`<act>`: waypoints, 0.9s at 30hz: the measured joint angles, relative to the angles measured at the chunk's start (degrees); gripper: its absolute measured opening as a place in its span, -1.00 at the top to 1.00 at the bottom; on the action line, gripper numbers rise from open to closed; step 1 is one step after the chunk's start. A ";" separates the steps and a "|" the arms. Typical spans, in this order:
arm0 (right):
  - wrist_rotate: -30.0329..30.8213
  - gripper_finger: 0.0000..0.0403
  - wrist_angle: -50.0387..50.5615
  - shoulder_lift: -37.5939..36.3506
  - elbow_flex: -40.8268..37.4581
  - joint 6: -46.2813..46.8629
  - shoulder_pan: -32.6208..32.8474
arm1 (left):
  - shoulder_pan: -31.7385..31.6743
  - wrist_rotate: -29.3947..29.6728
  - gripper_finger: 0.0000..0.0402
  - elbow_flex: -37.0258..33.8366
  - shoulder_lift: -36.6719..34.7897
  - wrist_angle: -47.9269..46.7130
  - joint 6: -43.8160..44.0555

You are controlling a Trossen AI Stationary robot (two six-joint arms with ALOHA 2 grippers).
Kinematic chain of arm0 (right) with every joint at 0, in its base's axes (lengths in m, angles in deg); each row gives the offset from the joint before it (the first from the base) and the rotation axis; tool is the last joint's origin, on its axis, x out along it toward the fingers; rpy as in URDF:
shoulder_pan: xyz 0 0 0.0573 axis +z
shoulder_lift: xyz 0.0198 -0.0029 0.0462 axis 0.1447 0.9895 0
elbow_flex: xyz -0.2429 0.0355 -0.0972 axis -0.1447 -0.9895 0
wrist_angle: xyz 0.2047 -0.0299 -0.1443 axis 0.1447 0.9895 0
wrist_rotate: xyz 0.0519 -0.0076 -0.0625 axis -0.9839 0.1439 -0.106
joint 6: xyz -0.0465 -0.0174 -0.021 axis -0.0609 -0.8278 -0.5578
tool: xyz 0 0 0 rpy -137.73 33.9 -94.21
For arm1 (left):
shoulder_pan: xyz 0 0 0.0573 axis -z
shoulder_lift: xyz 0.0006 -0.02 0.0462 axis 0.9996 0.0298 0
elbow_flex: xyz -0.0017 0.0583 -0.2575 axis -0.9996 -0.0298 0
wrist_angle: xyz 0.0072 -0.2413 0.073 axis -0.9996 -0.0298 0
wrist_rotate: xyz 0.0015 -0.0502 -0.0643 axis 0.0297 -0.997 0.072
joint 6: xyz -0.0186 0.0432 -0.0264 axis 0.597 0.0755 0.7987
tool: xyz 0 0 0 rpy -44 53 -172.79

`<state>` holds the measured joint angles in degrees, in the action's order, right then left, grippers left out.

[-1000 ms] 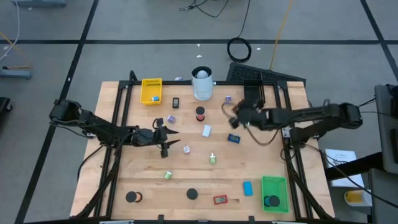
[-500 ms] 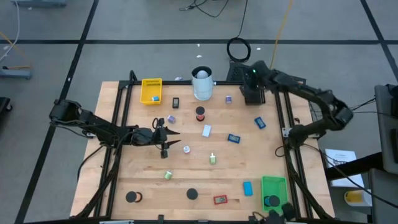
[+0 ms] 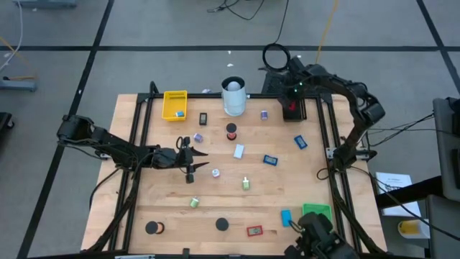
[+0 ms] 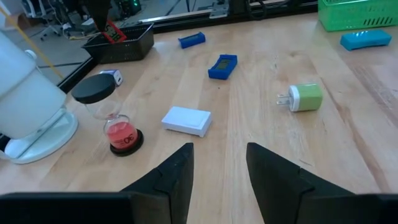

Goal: Pick & Place Office items
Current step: Put the red timer into the black bin, then put the pink charger adapter in the yellow bin

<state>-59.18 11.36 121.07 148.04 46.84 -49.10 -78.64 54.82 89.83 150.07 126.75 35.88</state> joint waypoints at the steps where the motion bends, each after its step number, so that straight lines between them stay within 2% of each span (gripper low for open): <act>1: -1.51 0.67 0.26 0.72 0.71 -0.31 -0.41 | 0.00 0.00 0.23 0.00 0.00 -0.01 0.20; 5: -5.77 0.67 1.89 3.04 2.39 -1.80 -0.99 | 0.00 0.00 0.23 0.00 0.02 -0.01 0.59; 12: -5.46 0.60 1.89 3.56 2.44 -2.58 -0.50 | 0.00 0.00 0.23 0.02 0.01 0.10 1.82; 17: -2.77 0.49 1.65 3.45 2.44 -2.72 0.23 | 0.00 0.00 0.23 0.02 0.01 0.12 1.92; 22: -2.49 0.48 1.66 3.45 2.44 -2.73 0.42 | 0.00 0.01 0.23 0.02 0.02 0.16 1.99; 27: 3.44 0.50 1.34 3.45 2.44 -3.13 1.20 | 0.00 0.02 0.23 0.02 0.02 0.16 2.02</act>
<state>-55.75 12.71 124.52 150.48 43.71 -47.90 -78.64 54.84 89.85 150.09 126.91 37.90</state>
